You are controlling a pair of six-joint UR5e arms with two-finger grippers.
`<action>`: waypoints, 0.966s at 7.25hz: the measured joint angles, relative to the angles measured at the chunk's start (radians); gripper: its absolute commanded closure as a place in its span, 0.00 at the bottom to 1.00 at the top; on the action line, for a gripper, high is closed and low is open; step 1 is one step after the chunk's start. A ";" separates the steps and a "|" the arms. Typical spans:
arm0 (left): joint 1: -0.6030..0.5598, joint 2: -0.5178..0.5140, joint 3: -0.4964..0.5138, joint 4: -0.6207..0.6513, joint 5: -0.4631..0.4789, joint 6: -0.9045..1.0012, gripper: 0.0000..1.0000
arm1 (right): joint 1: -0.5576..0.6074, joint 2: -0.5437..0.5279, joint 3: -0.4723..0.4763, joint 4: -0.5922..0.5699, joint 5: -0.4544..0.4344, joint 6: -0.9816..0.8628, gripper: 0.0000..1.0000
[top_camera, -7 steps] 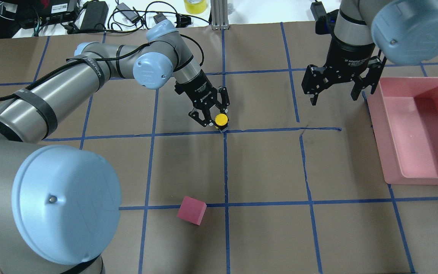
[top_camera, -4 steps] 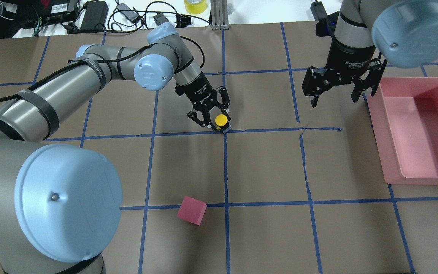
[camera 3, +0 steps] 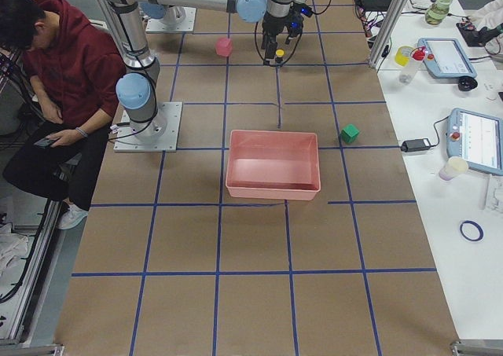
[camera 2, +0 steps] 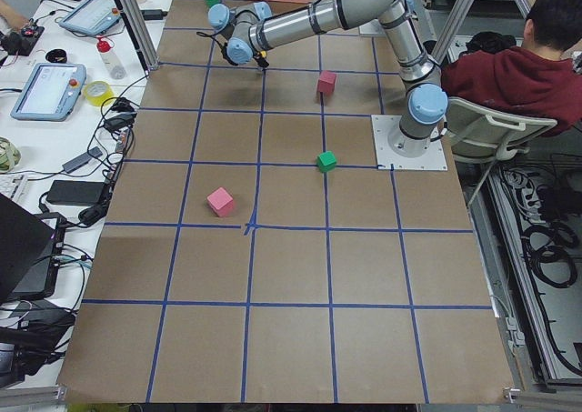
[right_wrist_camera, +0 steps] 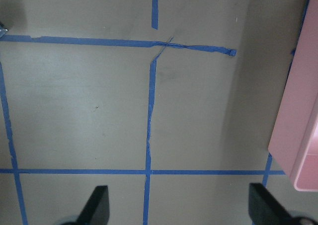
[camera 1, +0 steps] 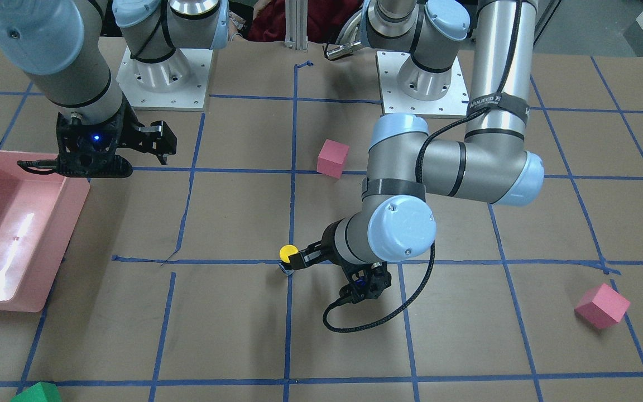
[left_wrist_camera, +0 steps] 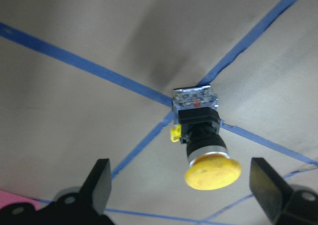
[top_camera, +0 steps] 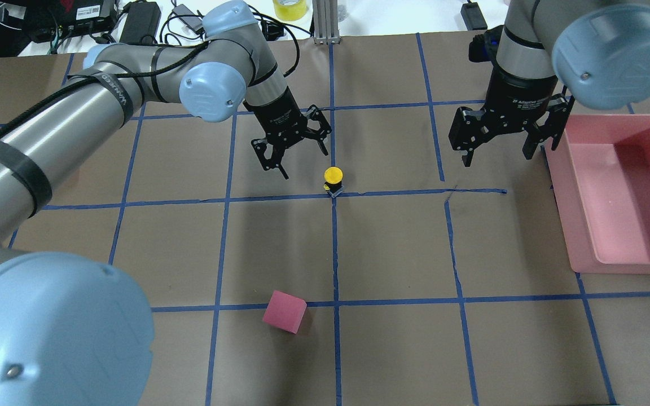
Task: Align button upright
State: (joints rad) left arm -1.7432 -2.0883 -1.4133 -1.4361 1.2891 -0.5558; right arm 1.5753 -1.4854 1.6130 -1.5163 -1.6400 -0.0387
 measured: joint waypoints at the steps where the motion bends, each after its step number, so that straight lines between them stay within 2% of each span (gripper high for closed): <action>1: -0.002 0.069 -0.012 -0.004 0.080 0.101 0.00 | 0.001 0.001 0.005 0.001 0.004 0.001 0.00; 4: -0.006 0.307 -0.079 -0.008 0.210 0.371 0.00 | 0.002 0.005 0.000 0.012 -0.001 -0.002 0.00; 7: 0.003 0.463 -0.089 -0.001 0.232 0.495 0.00 | -0.001 0.004 -0.025 0.014 -0.001 0.002 0.00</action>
State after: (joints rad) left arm -1.7400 -1.6258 -1.5028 -1.4367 1.5209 -0.0609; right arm 1.5740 -1.4815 1.5878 -1.5024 -1.6407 -0.0364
